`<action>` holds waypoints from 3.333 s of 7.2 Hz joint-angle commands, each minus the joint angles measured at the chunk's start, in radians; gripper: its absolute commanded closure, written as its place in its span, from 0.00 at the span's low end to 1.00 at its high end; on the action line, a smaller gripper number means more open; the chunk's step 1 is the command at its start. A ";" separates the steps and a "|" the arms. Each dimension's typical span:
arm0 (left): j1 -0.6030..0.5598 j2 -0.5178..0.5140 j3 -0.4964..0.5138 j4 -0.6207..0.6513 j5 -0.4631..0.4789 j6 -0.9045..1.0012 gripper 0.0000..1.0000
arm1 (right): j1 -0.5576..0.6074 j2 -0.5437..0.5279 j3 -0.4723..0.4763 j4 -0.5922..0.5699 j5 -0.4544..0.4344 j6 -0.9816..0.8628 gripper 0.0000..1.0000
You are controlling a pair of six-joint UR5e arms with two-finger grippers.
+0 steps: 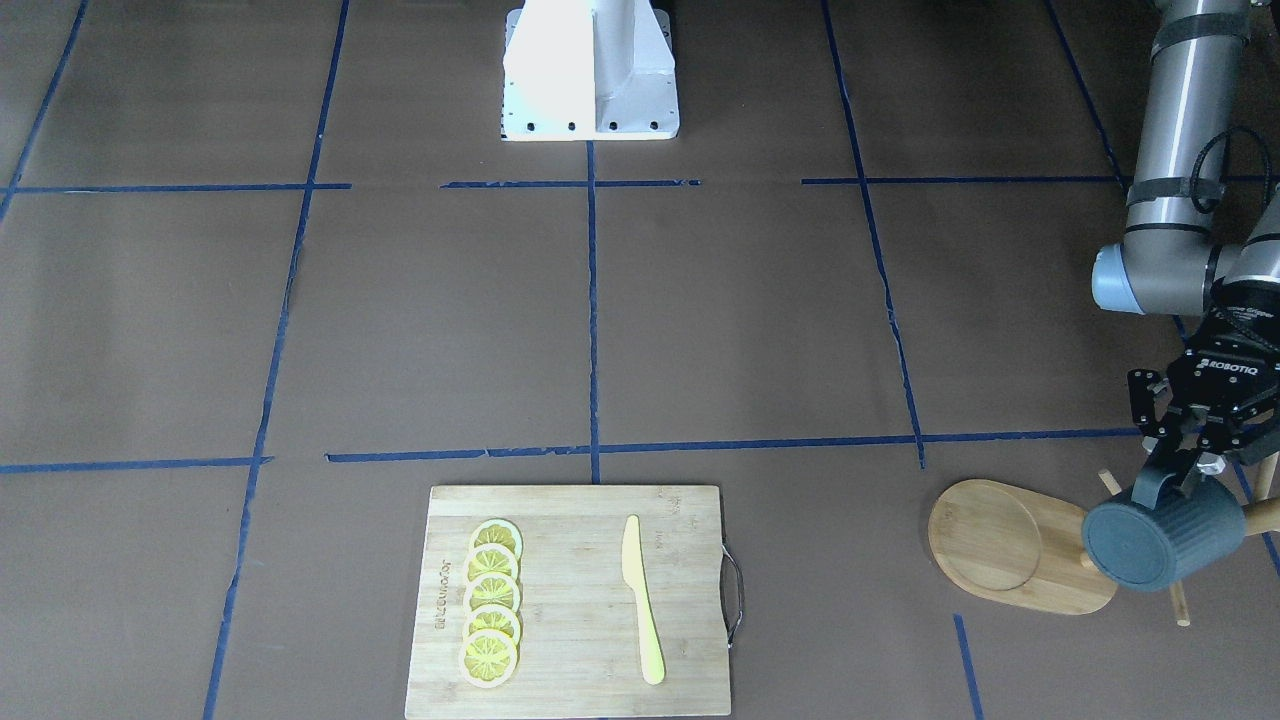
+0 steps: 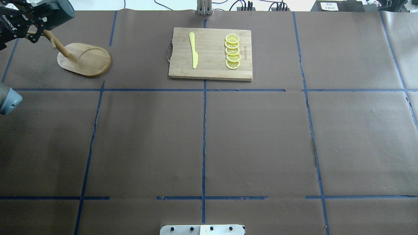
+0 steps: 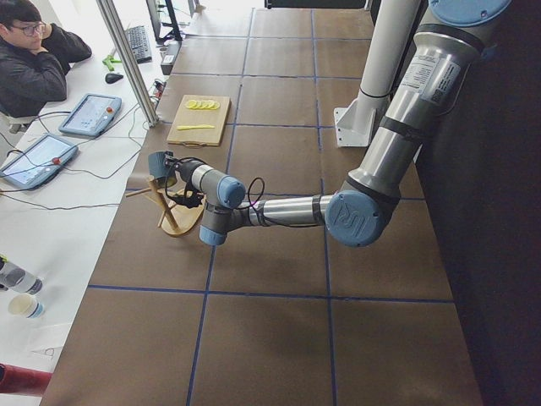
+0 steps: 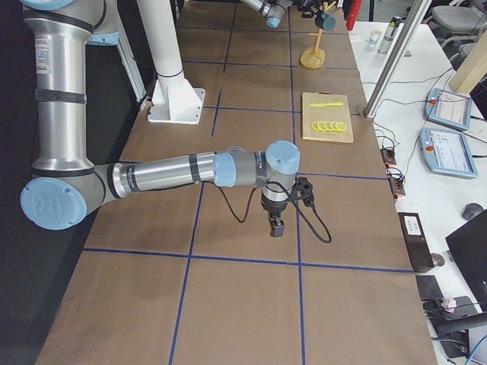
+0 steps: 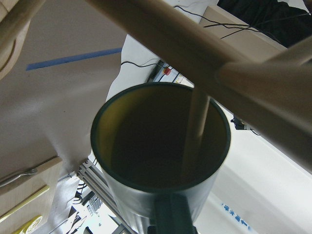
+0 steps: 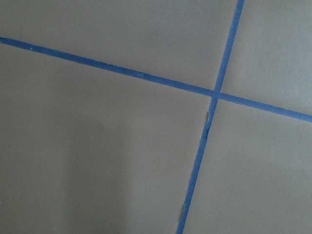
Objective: Hang cup on storage rack
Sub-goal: 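Hook the mug handle onto a rack arm with the left gripper, then release the mug and draw the left gripper back from the rack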
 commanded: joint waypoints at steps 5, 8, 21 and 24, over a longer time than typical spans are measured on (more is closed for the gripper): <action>-0.001 0.007 0.001 -0.003 -0.032 0.002 0.00 | 0.000 -0.002 -0.001 -0.001 0.000 0.001 0.00; -0.010 0.011 -0.097 0.004 -0.125 0.002 0.00 | 0.000 -0.002 -0.003 -0.001 0.002 0.003 0.00; -0.136 0.237 -0.598 1.026 -0.585 2.080 0.00 | -0.003 -0.005 -0.011 -0.001 0.003 0.001 0.00; -0.136 0.313 -0.774 1.486 -0.323 2.597 0.00 | -0.003 -0.005 -0.009 -0.001 0.005 0.001 0.00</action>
